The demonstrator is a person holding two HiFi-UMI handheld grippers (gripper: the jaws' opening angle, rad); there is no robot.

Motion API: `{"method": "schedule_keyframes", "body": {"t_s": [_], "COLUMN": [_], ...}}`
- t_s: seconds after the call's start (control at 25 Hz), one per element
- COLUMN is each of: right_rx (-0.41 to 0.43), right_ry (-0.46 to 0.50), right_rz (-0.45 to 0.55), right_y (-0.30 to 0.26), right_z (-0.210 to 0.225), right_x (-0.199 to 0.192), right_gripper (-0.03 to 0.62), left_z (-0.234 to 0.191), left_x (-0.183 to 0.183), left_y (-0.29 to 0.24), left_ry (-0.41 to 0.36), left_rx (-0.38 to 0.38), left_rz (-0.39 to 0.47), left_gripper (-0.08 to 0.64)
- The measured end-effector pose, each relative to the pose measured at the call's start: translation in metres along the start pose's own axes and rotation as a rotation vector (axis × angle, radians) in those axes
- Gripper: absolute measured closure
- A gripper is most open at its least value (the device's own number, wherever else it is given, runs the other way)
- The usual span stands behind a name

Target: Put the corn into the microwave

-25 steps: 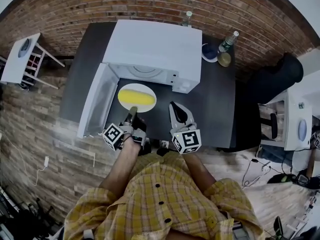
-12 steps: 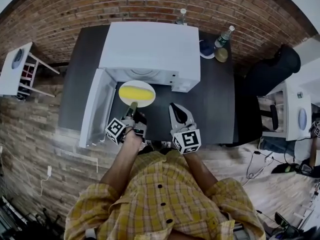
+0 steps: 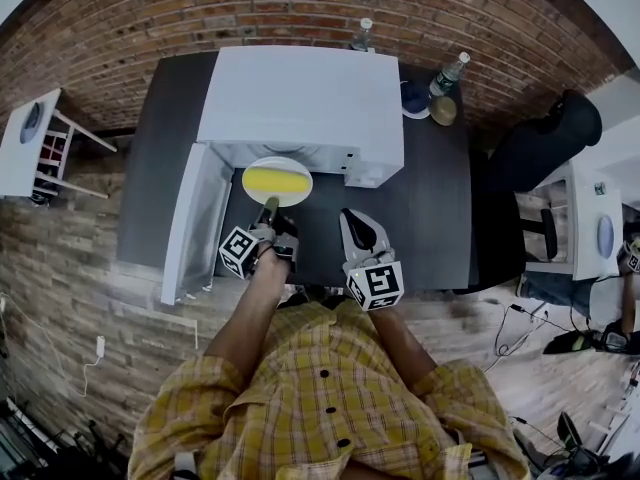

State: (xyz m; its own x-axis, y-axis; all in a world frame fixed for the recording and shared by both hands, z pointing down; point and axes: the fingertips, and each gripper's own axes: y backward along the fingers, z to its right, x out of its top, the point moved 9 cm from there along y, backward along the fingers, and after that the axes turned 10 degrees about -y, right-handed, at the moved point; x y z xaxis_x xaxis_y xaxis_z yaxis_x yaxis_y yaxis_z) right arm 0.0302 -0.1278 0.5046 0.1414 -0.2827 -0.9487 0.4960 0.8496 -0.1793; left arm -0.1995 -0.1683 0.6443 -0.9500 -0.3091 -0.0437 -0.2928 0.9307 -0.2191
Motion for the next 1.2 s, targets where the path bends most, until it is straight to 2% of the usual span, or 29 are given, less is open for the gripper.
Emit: {"method": "schedule_keyframes", "body": {"t_s": [0.84,1.2], "right_rx": [-0.007,-0.006], "right_ry": [-0.003,0.001], "right_rz": [-0.045,-0.059], "right_y": [-0.017,-0.024], "right_z": [0.005,0.01], "right_x": [-0.006,-0.005], "right_gripper": [0.589,0.589], "left_z": [-0.023,-0.024], "left_x": [0.014,0.019], "left_y": [-0.067,-0.083], "left_ry": [-0.005,-0.044], "left_rx": [0.071,0.098], "left_rz": [0.029,0.02], "left_gripper": [0.538,0.543]}}
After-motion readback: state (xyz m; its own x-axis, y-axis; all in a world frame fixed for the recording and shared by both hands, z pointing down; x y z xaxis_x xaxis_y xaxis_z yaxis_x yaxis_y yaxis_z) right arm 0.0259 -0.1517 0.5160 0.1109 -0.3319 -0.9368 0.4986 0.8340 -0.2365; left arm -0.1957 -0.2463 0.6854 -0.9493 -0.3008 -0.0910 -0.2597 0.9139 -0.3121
